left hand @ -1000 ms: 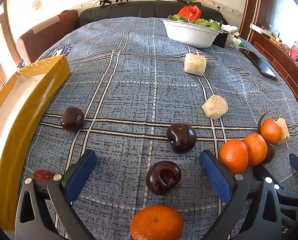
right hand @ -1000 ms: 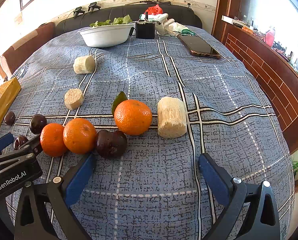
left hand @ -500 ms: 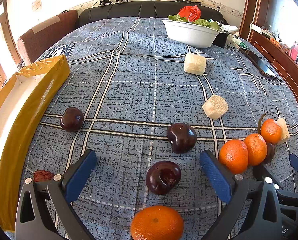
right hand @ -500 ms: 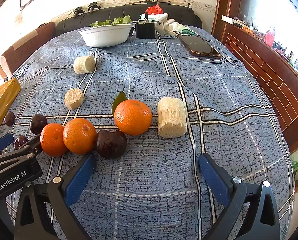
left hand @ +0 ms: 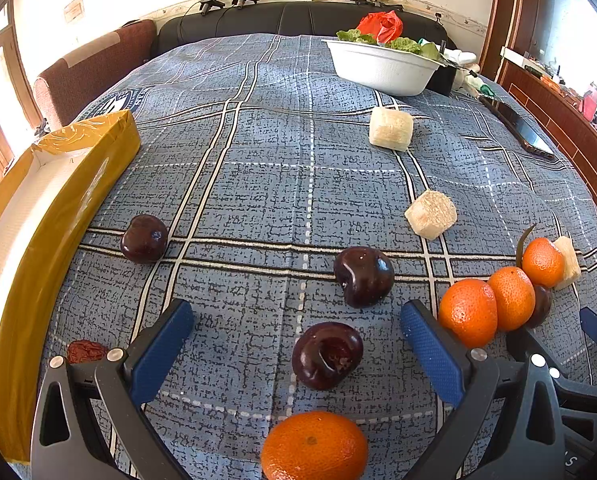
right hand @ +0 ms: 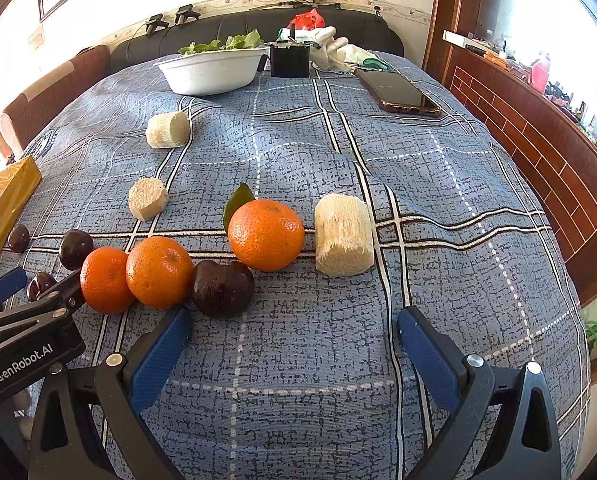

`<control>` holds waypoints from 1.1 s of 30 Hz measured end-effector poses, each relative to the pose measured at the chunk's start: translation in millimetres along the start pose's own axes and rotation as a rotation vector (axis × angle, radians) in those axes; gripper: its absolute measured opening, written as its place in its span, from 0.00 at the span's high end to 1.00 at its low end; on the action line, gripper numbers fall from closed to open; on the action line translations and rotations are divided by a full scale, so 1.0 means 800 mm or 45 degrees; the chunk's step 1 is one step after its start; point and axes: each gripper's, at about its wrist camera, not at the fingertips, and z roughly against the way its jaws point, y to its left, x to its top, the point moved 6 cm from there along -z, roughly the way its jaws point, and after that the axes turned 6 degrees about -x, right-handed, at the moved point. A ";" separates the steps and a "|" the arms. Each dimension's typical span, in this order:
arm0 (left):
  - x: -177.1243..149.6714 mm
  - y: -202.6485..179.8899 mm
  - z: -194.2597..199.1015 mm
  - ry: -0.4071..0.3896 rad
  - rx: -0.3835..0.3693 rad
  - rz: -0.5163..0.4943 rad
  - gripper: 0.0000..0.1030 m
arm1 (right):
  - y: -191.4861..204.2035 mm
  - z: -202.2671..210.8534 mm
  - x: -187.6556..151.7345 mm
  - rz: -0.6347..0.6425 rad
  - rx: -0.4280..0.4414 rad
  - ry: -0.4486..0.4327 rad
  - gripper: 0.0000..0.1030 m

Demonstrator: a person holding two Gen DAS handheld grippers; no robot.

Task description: Organize fruits

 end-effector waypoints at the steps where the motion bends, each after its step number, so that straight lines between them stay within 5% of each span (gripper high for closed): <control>1: 0.000 0.000 -0.001 0.000 -0.002 -0.001 0.00 | 0.000 0.000 0.000 -0.001 0.000 0.000 0.00; 21: 0.003 -0.002 -0.004 0.065 -0.027 -0.036 0.00 | -0.003 0.000 0.000 -0.013 -0.005 0.001 0.00; 29: -0.014 0.000 0.009 0.136 -0.126 -0.151 0.00 | -0.003 0.000 -0.001 0.006 0.009 0.018 0.00; 33: -0.024 0.018 0.040 0.089 -0.237 -0.113 0.06 | -0.003 -0.001 -0.001 0.011 0.011 0.062 0.00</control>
